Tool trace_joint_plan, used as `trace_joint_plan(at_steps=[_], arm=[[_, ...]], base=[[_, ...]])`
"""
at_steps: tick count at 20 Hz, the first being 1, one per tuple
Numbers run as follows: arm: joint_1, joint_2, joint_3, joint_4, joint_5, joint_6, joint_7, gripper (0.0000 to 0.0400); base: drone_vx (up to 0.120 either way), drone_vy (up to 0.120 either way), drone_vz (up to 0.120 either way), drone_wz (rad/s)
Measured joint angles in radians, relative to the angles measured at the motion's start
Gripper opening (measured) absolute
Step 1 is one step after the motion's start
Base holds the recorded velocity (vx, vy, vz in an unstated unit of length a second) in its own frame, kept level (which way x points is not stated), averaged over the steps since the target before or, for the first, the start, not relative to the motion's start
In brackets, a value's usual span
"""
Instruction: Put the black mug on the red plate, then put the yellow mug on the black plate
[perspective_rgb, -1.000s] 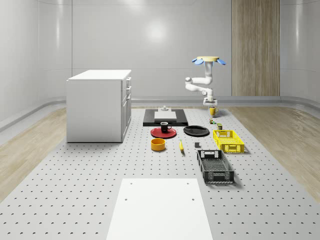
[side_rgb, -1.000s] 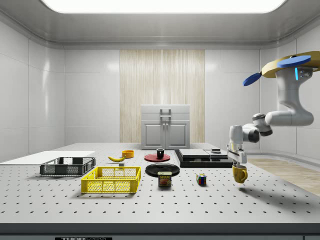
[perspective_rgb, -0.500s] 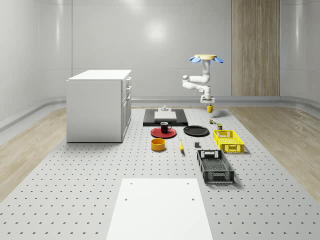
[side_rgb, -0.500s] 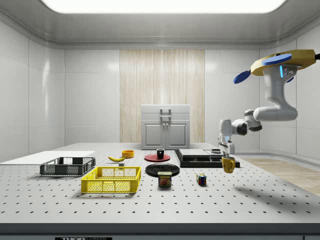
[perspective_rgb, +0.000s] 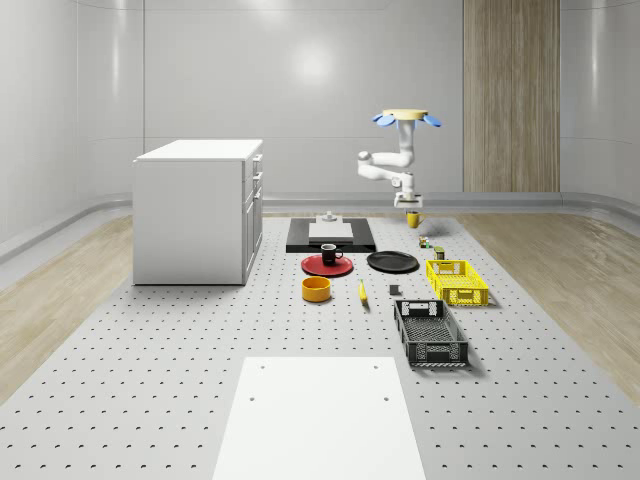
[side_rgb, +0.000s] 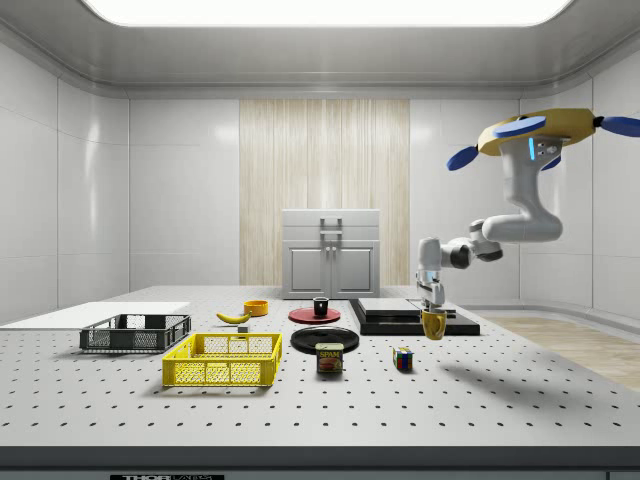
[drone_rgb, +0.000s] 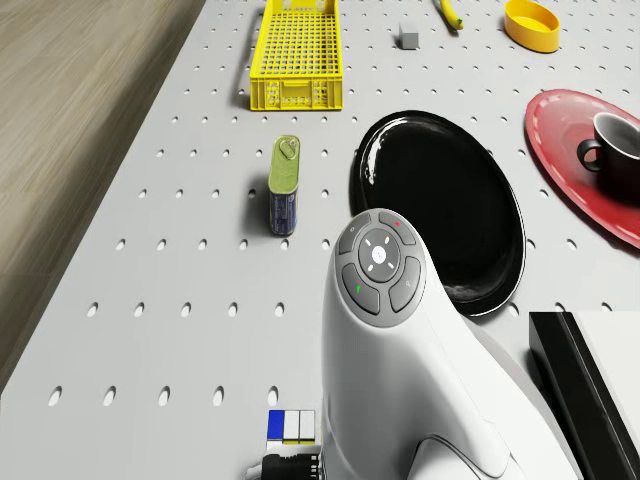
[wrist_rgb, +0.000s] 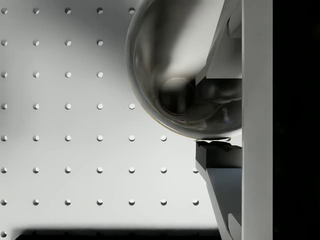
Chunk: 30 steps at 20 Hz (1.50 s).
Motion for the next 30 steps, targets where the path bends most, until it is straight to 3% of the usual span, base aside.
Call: trace_joint_plan(at_steps=[30], arm=[[-0.004, -0.011, 0.001, 0.001, 0.005, 0.01, 0.003, 0.011]], base=[[0.12, -0.12, 0.005, 0.0]])
